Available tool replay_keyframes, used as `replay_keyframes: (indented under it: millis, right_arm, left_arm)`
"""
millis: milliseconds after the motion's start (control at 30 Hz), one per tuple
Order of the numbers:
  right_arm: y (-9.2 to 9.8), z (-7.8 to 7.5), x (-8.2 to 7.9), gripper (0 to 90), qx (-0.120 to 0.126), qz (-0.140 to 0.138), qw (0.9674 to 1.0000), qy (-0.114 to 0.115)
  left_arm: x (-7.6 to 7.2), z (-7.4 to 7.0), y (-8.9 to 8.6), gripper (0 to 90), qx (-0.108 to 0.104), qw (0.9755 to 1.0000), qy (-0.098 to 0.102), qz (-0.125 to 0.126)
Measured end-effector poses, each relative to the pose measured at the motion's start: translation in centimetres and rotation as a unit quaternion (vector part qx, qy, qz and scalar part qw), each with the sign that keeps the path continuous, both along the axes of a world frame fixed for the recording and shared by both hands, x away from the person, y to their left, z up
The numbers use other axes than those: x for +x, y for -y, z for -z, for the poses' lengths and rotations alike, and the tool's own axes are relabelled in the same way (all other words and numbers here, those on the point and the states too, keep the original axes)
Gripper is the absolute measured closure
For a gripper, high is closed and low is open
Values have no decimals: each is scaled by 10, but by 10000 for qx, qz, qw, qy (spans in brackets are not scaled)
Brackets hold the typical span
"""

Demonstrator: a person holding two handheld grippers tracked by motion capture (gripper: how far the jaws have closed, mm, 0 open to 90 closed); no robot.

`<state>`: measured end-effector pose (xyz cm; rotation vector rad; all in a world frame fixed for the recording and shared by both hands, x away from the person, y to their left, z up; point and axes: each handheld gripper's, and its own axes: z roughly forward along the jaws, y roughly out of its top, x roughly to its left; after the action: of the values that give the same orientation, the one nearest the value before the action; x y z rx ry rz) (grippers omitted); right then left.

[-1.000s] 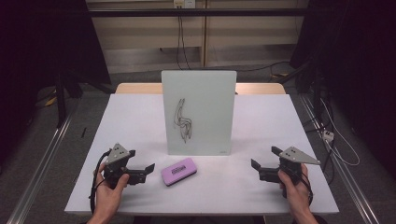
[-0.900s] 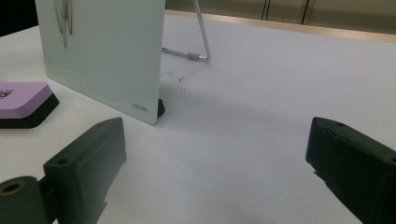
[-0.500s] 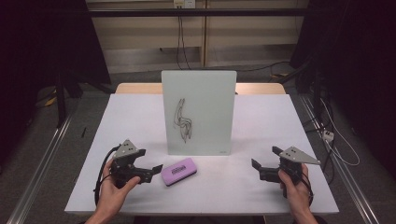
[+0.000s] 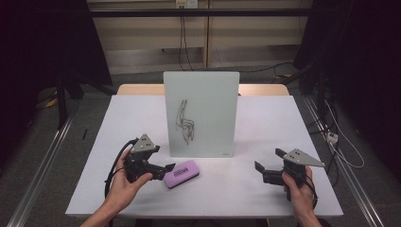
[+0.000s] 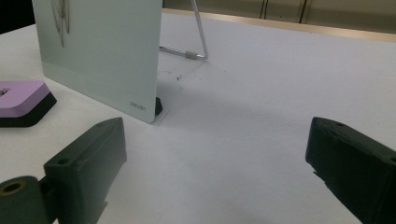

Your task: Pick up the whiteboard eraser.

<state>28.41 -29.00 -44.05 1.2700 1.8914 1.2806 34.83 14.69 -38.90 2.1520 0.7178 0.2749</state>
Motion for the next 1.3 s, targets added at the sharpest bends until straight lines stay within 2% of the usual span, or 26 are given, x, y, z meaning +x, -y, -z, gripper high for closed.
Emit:
replay_keyframes:
  millis: [67,167,267,333,400,433,533,633,700,733,767,800,833,867,933,967,1067,1100,1133,1167,1233,1300]
  right_arm:
    - [-1,0,0,51,-19,-28,10000,4]
    - [-2,0,1,50,-26,-59,10000,12]
    - [-3,0,1,50,-37,-80,10000,-5]
    - [-3,0,1,50,-44,-99,9999,7]
    - [-3,0,1,49,-45,-116,9999,9]
    - [-3,0,1,49,-45,-116,9999,9]
    - [-4,0,1,49,-46,-125,9999,5]
    - [-4,0,2,49,-52,-152,9999,8]
    - [-5,0,2,49,-66,-161,9998,8]
    - [-5,0,2,49,-66,-167,9998,6]
    - [-5,0,2,49,-64,-159,9999,-1]
    - [-5,0,2,47,-64,-161,9999,-4]
    - [-5,0,2,47,-64,-161,9999,-4]
    - [-5,0,3,47,-72,-147,9999,-18]
    - [-5,0,3,47,-71,-148,9999,-25]
    - [-5,1,3,47,-73,-147,9999,-28]
    - [-5,1,3,47,-76,-159,9998,-32]
    - [-5,1,3,48,-80,-157,9998,-38]
    - [-5,1,3,48,-80,-157,9998,-38]
    - [-5,1,3,48,-88,-162,9998,-40]
    - [-5,1,2,51,-97,-156,9998,-42]
    - [-6,1,1,50,-96,-163,9998,-29]
  left_arm:
    - [2,0,4,135,-6,10000,-64,52]
    - [3,-1,9,128,173,9994,-246,150]
    - [2,1,14,119,237,9991,-183,316]
    - [2,1,17,112,261,9987,-238,365]
    - [2,2,21,113,427,9983,-188,351]
    - [3,3,23,113,382,9979,-245,453]
    - [5,3,29,107,393,9973,-285,552]
    - [7,3,35,107,605,9956,-289,657]
    - [10,4,38,108,674,9949,-289,687]
    - [10,3,40,108,797,9947,-251,604]
    - [12,5,40,108,714,9947,-311,667]
    - [13,6,41,109,736,9947,-302,652]
    - [14,8,43,109,805,9941,-335,647]
    - [16,14,46,103,951,9923,-425,664]
    - [17,16,47,103,976,9921,-427,669]
    - [18,18,48,106,1072,9907,-414,730]
    - [17,20,50,115,1048,9905,-462,761]
    - [16,20,50,135,1106,9895,-467,810]
    - [15,20,51,135,1049,9904,-465,774]
    - [15,20,50,142,1169,9885,-430,856]
    - [15,22,52,153,1245,9872,-425,902]
    - [14,26,53,181,1247,9872,-485,872]
